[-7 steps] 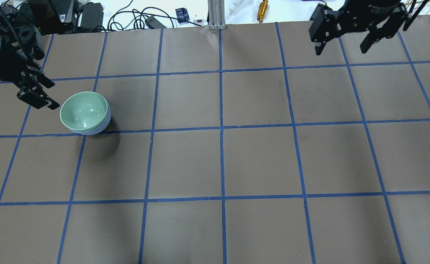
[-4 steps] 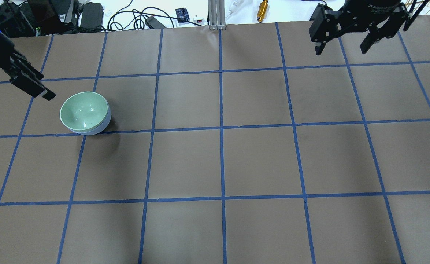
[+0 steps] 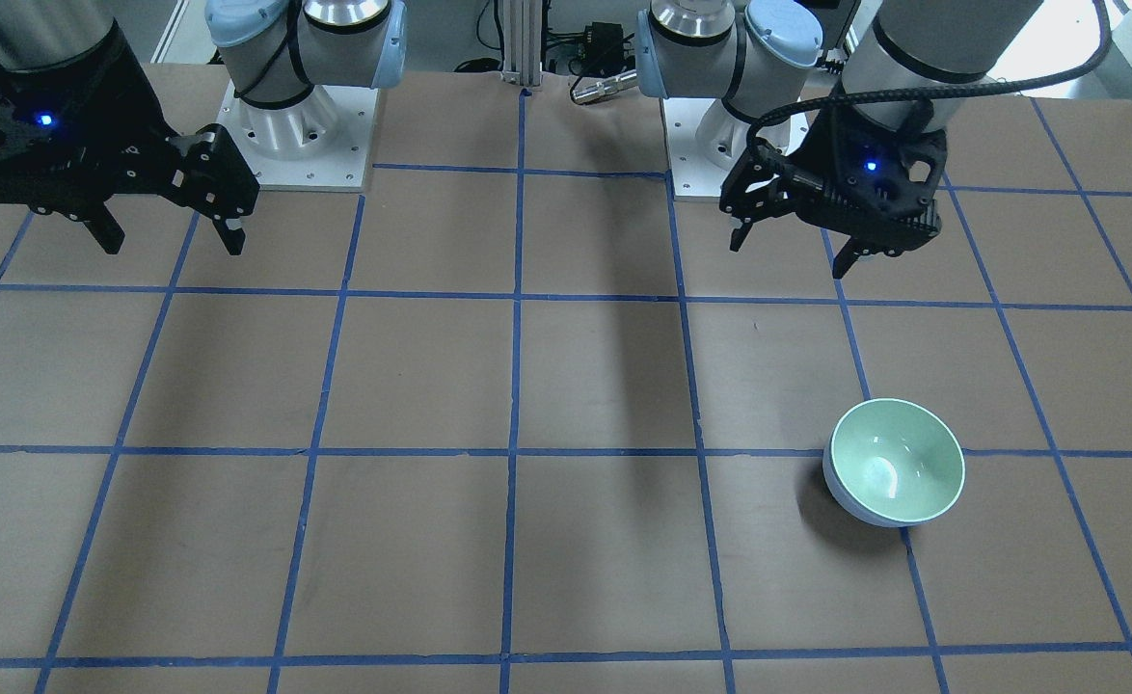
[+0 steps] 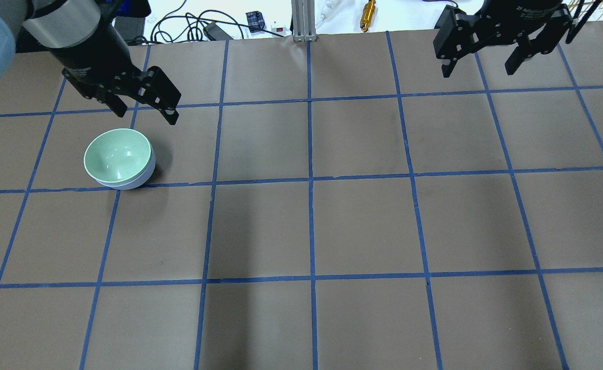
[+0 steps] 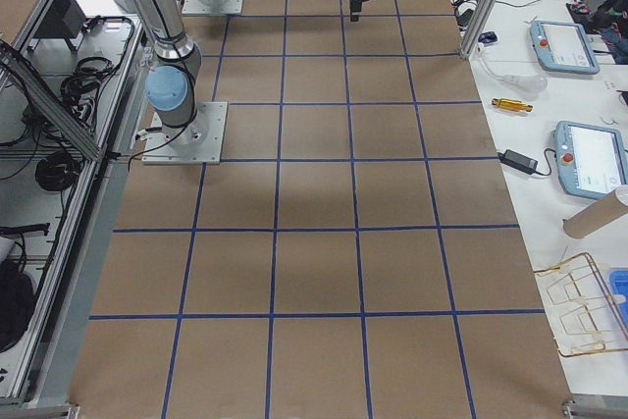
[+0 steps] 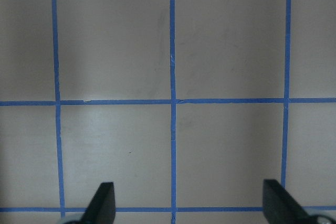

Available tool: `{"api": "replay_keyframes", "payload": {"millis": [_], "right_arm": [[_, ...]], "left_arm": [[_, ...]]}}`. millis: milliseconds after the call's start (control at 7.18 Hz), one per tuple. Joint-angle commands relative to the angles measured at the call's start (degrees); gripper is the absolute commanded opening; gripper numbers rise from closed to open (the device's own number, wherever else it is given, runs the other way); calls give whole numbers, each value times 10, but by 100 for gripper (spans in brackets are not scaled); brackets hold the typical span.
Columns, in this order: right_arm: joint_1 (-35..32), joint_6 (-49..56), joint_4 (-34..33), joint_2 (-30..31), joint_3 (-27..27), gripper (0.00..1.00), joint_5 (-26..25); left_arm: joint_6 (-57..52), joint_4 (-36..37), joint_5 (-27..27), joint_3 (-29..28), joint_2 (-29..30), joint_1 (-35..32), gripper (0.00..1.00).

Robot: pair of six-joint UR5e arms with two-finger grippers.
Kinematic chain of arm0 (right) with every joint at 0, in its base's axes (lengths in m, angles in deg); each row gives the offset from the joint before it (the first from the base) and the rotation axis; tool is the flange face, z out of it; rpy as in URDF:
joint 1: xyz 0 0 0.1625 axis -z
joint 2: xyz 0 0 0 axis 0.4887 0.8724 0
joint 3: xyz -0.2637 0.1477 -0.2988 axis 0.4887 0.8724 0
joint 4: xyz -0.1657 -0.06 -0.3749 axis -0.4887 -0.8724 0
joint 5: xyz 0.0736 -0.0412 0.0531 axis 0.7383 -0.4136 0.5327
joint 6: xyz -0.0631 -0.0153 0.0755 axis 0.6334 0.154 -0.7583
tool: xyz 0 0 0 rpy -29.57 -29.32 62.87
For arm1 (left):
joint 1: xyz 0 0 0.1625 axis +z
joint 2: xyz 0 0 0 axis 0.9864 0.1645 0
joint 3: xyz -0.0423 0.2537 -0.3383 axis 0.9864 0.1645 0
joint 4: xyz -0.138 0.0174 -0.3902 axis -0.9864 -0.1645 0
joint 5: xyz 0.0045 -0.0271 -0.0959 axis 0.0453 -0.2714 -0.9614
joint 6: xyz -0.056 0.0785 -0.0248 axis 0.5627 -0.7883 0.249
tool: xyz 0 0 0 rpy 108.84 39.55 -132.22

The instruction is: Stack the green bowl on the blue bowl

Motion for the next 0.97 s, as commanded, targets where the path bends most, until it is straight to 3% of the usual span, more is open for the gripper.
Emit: {"api": "replay_keyframes", "payload": {"millis": [0,835], "right_arm": [[0,0,0,0,0,100,0],[0,0,0,0,0,100,0]], "left_arm": [[91,8,26,2,2,-31,100],[122,9,25,-2,0,-29,100]]}}
